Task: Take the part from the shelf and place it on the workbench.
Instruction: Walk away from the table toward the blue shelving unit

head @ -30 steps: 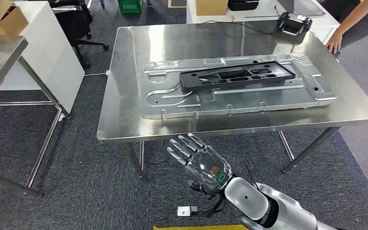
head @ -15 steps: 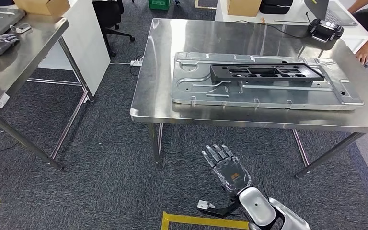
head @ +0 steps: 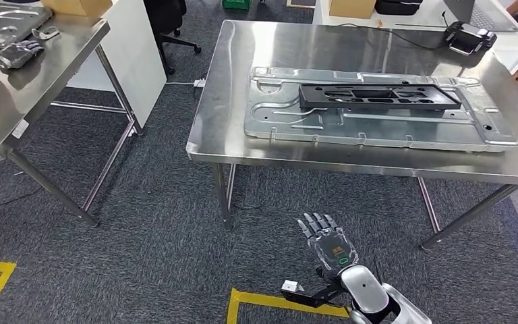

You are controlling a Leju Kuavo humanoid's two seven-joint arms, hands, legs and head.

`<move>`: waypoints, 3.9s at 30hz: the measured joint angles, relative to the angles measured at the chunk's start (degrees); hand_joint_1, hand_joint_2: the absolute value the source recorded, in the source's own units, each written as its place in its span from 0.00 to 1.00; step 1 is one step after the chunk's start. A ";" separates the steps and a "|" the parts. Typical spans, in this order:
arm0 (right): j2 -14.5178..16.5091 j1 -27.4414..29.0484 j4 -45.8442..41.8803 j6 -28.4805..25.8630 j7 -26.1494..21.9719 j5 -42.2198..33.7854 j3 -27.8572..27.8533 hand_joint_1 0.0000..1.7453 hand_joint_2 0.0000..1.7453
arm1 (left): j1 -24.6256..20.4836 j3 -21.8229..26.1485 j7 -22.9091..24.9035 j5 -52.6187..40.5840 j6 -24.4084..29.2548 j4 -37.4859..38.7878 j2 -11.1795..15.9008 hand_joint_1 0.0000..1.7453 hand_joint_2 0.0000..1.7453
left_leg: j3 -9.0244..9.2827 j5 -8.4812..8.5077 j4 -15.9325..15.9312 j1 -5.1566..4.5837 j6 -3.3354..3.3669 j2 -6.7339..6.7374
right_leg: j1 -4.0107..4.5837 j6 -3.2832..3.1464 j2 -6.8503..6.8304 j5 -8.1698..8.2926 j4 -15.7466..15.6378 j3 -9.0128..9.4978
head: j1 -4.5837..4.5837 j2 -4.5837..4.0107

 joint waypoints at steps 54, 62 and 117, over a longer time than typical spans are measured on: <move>17.35 -5.89 57.72 6.75 -14.29 -22.22 -15.48 0.00 1.00 | -1.28 1.81 -1.48 -2.63 -0.68 -0.59 -1.05 0.00 0.00 | 12.27 -11.44 -0.66 -0.90 -0.27 6.97 | 1.13 -1.63 -7.22 10.29 -2.89 -7.93 | -0.28 -0.02; 17.72 -5.36 58.60 6.08 -13.85 -22.26 -15.92 0.00 1.00 | -1.75 1.95 -0.96 -2.51 -0.26 -0.59 -1.97 0.00 0.00 | 5.69 -6.78 0.85 -1.62 0.98 0.97 | 1.89 -2.86 0.24 4.31 3.94 -4.93 | -0.29 -0.02; 19.08 -6.19 60.45 6.62 -13.99 -27.50 -17.74 0.00 0.00 | -1.40 6.13 -7.24 3.19 -1.86 -0.63 -3.21 0.00 0.00 | 8.21 -8.95 0.72 -0.53 -0.61 6.38 | 1.75 -2.79 -7.25 6.72 -4.93 -1.84 | 0.18 0.00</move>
